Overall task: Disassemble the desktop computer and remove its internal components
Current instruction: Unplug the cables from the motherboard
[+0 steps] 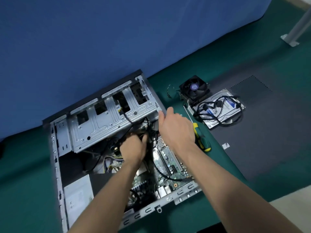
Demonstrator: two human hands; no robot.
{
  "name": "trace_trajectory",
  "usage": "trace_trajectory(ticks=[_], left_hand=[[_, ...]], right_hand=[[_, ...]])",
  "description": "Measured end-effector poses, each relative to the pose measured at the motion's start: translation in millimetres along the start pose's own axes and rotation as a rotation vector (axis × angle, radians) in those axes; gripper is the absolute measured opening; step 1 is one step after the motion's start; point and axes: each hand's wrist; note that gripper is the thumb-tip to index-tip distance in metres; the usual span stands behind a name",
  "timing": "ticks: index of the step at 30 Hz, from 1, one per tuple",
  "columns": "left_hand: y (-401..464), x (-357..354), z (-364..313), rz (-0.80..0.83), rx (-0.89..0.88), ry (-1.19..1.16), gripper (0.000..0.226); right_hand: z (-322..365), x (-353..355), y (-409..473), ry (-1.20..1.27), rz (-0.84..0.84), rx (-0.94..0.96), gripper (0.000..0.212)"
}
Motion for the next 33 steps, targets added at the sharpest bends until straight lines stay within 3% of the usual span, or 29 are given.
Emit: trace_trajectory(ticks=[2,8,13,20,27,33], left_hand=[[-3.4,1.9,4.6,-0.053,-0.057,0.009,0.045],[-29.6,9.8,17.2,0.009,-0.233,-0.033,0.019],[-47.4,32.9,35.0,0.075,-0.335,-0.068,0.020],[-65.9,58.3,60.9,0.015,-0.430,-0.206,0.018],[-75.4,86.4,88.7,-0.287,-0.380,-0.259,0.025],[-90.3,103.4,113.2,-0.330,-0.267,-0.593,0.025]], right_hand=[[0.0,-0.3,-1.0,-0.004,-0.016,0.001,0.041],[2.0,0.9,-4.6,-0.041,-0.042,-0.017,0.040],[5.1,0.8,-14.5,-0.145,-0.171,0.073,0.036],[10.6,6.3,-33.0,-0.216,-0.284,0.159,0.023],[46.4,-4.7,-52.6,0.013,0.090,0.276,0.006],[82.3,-19.5,-53.6,0.095,0.355,0.429,0.017]])
Point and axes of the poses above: each hand's wrist, its own y-axis towards the middle knuckle, its own x-axis out of the back of the hand, z = x × y, and after that the axes turned 13 degrees about z, right-handed
